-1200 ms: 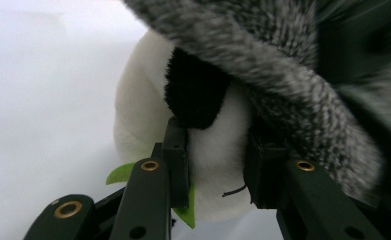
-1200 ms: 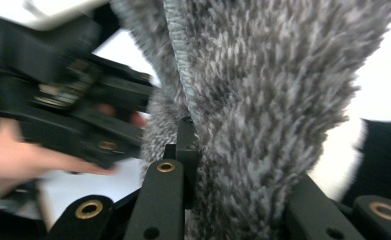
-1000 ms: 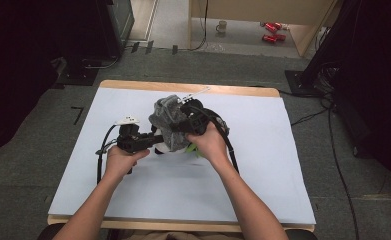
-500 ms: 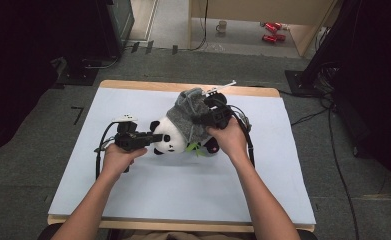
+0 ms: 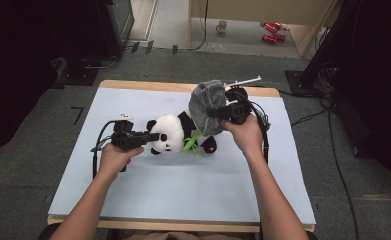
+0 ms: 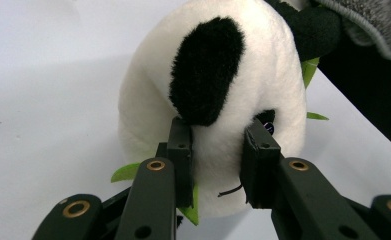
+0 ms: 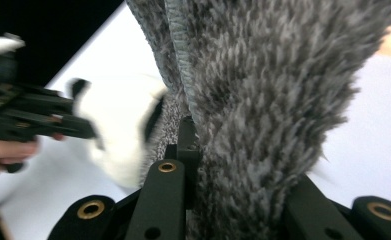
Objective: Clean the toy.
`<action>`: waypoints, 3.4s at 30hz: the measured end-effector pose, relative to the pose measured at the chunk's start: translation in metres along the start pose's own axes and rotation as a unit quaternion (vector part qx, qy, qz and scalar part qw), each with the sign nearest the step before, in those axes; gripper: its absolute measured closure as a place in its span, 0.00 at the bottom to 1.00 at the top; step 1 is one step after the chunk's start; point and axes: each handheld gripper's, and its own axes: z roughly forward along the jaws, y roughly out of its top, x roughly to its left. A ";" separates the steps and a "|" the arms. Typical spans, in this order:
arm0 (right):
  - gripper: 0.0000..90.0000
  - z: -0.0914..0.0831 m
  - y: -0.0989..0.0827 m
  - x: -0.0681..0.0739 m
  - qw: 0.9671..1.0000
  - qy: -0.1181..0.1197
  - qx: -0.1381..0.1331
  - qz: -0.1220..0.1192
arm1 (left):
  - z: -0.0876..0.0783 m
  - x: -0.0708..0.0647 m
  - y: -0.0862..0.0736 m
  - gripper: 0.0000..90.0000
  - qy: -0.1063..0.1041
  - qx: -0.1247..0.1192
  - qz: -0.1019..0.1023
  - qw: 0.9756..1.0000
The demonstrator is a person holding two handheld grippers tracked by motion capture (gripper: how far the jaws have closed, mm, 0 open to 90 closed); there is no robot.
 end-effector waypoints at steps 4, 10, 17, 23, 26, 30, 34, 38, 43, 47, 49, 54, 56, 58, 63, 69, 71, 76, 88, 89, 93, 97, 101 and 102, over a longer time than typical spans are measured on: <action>0.87 0.002 0.006 0.023 0.999 0.028 -0.002 -0.024 | 0.000 -0.002 0.000 0.79 -0.003 0.000 0.000 1.000; 0.87 0.029 0.009 0.053 0.996 0.076 0.019 -0.047 | 0.000 -0.003 0.001 0.79 -0.005 -0.003 -0.001 1.000; 0.87 0.064 0.007 0.075 0.991 0.115 0.033 -0.052 | 0.000 -0.005 0.001 0.79 -0.007 -0.006 0.001 1.000; 0.86 0.094 -0.001 0.075 0.992 0.103 0.051 -0.046 | 0.000 -0.005 0.001 0.79 -0.005 0.000 -0.004 1.000; 0.86 0.097 -0.003 0.072 0.993 0.090 0.053 -0.056 | 0.000 -0.004 0.000 0.79 -0.004 0.002 -0.005 1.000; 0.86 0.090 -0.002 0.064 0.994 0.074 0.056 -0.059 | 0.000 -0.004 0.000 0.79 -0.005 0.001 -0.006 1.000; 0.86 0.081 -0.002 0.054 0.995 0.048 0.060 -0.061 | 0.000 -0.001 0.000 0.79 -0.003 0.004 -0.011 1.000; 0.87 0.071 -0.004 0.038 0.997 0.034 0.057 -0.045 | 0.000 -0.001 0.000 0.79 -0.006 0.002 -0.007 1.000; 0.87 0.058 -0.006 0.026 0.998 0.035 0.045 -0.037 | -0.001 0.000 0.002 0.79 -0.006 0.006 -0.002 1.000; 0.87 0.047 -0.007 0.017 0.998 0.031 0.037 -0.026 | -0.001 0.003 0.003 0.79 -0.003 0.010 -0.005 1.000; 0.87 0.041 -0.008 0.011 0.999 0.023 0.035 -0.017 | -0.002 0.005 0.004 0.79 -0.001 0.012 -0.008 1.000; 0.88 0.031 -0.014 -0.014 0.999 0.015 0.025 0.015 | -0.001 0.008 0.004 0.79 -0.001 0.012 -0.007 1.000; 0.88 0.028 -0.018 -0.021 0.999 0.017 0.023 0.025 | -0.001 0.006 0.005 0.79 -0.001 0.011 -0.003 1.000; 0.88 0.027 -0.021 -0.025 0.999 0.020 0.020 0.029 | -0.001 0.007 0.005 0.79 -0.002 0.012 -0.002 1.000; 0.88 0.022 -0.023 -0.028 0.999 0.010 0.017 0.029 | -0.001 0.007 0.005 0.79 -0.002 0.012 -0.001 1.000; 0.87 0.007 -0.022 -0.034 0.999 -0.016 0.008 0.030 | -0.001 0.008 0.005 0.79 0.004 0.010 -0.002 1.000; 0.88 0.001 -0.023 -0.038 0.999 -0.029 0.004 0.034 | -0.001 0.008 0.005 0.79 0.007 0.009 -0.001 1.000; 0.87 -0.014 -0.023 -0.041 0.999 -0.024 -0.017 0.042 | 0.000 0.010 0.005 0.78 0.009 0.002 -0.003 1.000; 0.87 0.013 -0.012 -0.005 1.000 0.029 -0.005 -0.001 | 0.002 0.016 0.005 0.72 0.009 -0.012 0.008 1.000; 0.87 0.020 -0.013 -0.005 1.000 0.024 0.005 -0.004 | 0.002 0.016 0.005 0.69 0.009 -0.011 0.012 1.000; 0.87 0.035 -0.015 -0.010 1.000 0.013 0.007 0.003 | -0.003 0.016 0.004 0.57 0.013 -0.027 0.035 0.999; 0.87 0.038 -0.013 -0.013 1.000 0.008 0.004 0.004 | -0.006 0.012 0.000 0.46 0.014 -0.026 0.078 0.997; 0.87 0.039 -0.009 -0.013 1.000 0.002 0.005 0.000 | -0.004 0.011 -0.008 0.40 0.029 -0.009 0.114 0.993; 0.87 0.039 -0.009 -0.013 1.000 0.002 0.004 0.000 | -0.003 0.012 -0.010 0.39 0.030 -0.008 0.113 0.993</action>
